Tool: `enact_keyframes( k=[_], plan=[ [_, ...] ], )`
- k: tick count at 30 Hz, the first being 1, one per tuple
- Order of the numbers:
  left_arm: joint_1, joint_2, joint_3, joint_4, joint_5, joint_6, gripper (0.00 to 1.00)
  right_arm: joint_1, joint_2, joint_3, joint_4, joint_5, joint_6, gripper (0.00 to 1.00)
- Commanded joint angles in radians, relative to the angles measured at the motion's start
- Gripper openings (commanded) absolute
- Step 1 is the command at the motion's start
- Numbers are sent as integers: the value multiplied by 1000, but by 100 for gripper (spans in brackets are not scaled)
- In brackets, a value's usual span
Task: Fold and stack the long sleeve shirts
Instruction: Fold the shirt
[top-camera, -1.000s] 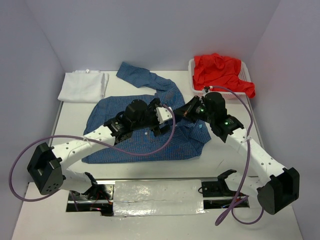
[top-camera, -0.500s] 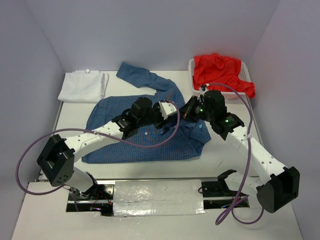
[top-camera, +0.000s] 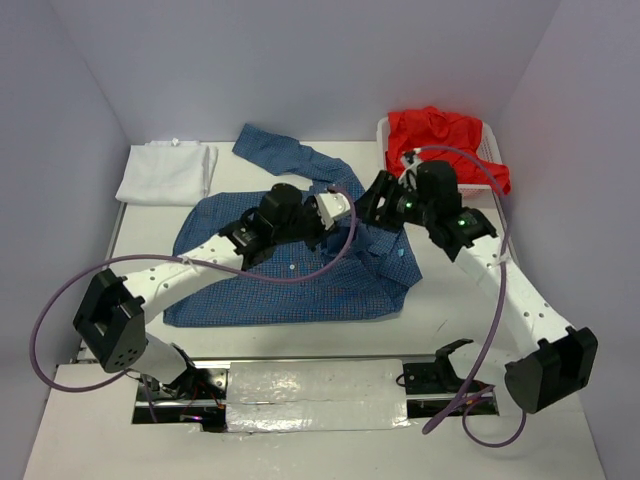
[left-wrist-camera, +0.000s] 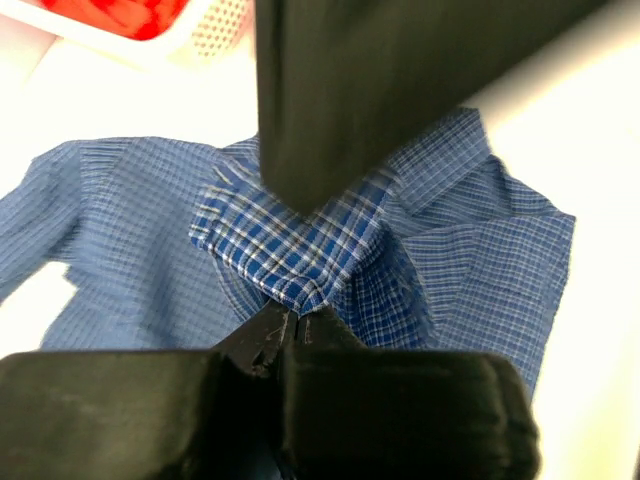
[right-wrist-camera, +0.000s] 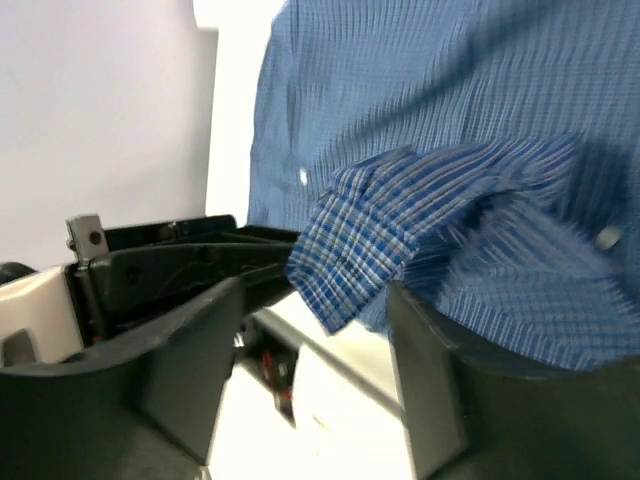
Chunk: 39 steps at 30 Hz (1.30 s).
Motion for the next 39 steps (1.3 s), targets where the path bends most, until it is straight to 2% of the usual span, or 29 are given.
enact_keyframes(
  k=[1,4,5,6,8,12,13,14,17,19,22,23,25,27,30,35,39],
  plan=[
    [45,27,139,-159,32,98,0,-70,-45,93,-78,-4,-99,70],
    [94,112,289,-389,2,256,0,-125,-109,81,-109,-38,-145,76],
    [105,134,334,-452,-35,357,0,-133,-135,64,-126,-41,-154,77],
    [111,152,405,-550,-51,409,0,-135,-145,49,-134,-36,-163,77],
    [130,192,469,-633,-86,553,0,-130,-161,-16,-140,2,-168,75],
    [165,238,541,-753,-117,796,0,-125,-160,-117,-192,62,-183,70],
    [177,248,555,-827,-123,851,0,-122,-169,-166,-178,97,-179,67],
    [183,252,561,-842,-135,925,0,-124,-180,-192,-166,113,-171,66],
    [197,257,547,-824,-221,1014,0,-122,-212,-281,-134,154,-148,66],
    [212,274,562,-769,-230,961,0,-115,-208,-330,-123,160,-141,69],
    [222,358,738,-843,-151,763,0,-101,-209,-394,-56,139,-128,72],
    [223,376,804,-874,-128,653,0,-96,-209,-402,-28,133,-136,72],
    [232,400,822,-877,-74,581,0,-81,-198,-396,-38,162,-154,72],
    [232,387,770,-844,-40,580,0,-81,-194,-387,-77,211,-171,72],
    [232,396,714,-772,-106,599,0,-81,-194,-411,-65,214,-156,71],
    [231,450,803,-643,-230,551,0,-81,-171,-445,-34,202,-140,70],
    [228,415,805,-546,-273,598,0,-102,-168,-479,36,148,-136,70]
  ],
)
